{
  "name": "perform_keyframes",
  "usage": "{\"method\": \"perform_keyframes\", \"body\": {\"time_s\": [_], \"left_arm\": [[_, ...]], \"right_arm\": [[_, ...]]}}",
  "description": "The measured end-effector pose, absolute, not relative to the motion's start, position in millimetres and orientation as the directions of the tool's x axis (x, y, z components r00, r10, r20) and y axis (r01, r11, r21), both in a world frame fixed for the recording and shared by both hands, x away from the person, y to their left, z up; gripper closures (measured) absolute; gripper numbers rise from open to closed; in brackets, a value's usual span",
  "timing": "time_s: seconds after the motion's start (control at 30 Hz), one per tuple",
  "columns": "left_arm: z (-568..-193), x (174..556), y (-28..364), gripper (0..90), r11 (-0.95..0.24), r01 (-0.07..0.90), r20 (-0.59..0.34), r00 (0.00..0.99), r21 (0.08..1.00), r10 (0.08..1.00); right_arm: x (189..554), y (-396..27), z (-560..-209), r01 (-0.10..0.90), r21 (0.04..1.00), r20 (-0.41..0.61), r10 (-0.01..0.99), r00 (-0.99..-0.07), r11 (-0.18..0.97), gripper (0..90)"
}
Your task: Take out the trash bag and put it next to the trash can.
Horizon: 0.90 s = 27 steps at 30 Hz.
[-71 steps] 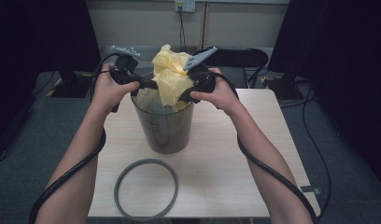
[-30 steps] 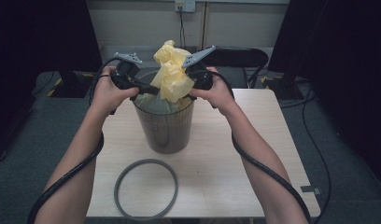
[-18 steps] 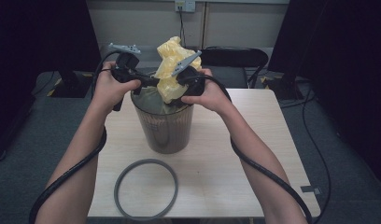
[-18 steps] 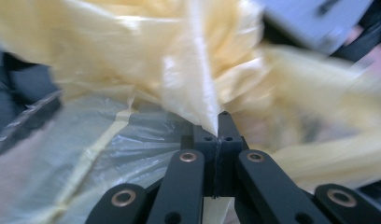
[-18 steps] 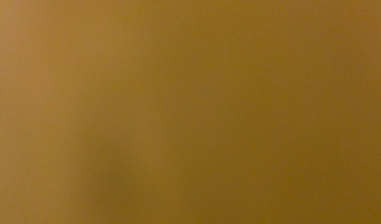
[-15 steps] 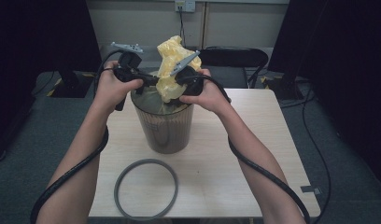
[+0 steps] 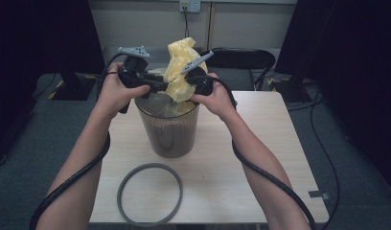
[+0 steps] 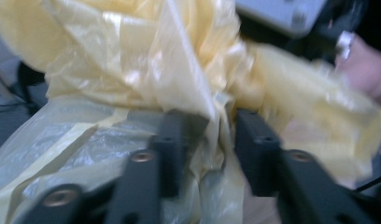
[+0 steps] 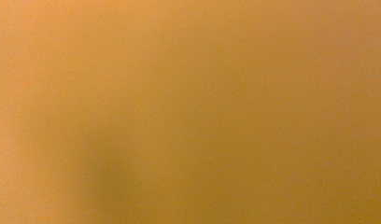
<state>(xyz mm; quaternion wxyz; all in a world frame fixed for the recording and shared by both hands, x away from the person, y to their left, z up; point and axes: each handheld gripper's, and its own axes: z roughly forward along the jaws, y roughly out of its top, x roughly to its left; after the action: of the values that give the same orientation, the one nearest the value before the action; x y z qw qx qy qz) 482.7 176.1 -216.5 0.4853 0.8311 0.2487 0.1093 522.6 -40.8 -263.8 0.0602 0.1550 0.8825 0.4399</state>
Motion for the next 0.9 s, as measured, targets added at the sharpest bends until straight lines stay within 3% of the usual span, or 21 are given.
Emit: {"method": "perform_keyframes", "body": {"time_s": [0.17, 0.5, 0.67, 0.9], "left_arm": [[-217.5, 480.4, 187.3, 26.7, -0.419, 0.314, -0.017, 0.816, 0.852, 0.578], [-225.7, 468.6, 215.7, 16.7, -0.386, 0.318, -0.022, 0.794, 0.866, 0.607], [-225.8, 464.5, 229.6, 16.4, -0.380, 0.357, -0.018, 0.749, 0.853, 0.662], [-238.1, 459.7, 244.0, 17.1, -0.357, 0.379, -0.050, 0.742, 0.854, 0.668]], "right_arm": [[525.7, -46.9, -265.3, 0.238, 0.804, 0.050, 0.337, -0.940, 0.545, 86.1], [529.0, -58.3, -268.5, 0.258, 0.817, 0.073, 0.351, -0.934, 0.516, 86.3], [528.7, -59.9, -268.7, 0.256, 0.817, 0.065, 0.358, -0.931, 0.516, 86.3], [528.0, -64.5, -267.6, 0.262, 0.831, 0.072, 0.373, -0.925, 0.490, 86.3]]}}
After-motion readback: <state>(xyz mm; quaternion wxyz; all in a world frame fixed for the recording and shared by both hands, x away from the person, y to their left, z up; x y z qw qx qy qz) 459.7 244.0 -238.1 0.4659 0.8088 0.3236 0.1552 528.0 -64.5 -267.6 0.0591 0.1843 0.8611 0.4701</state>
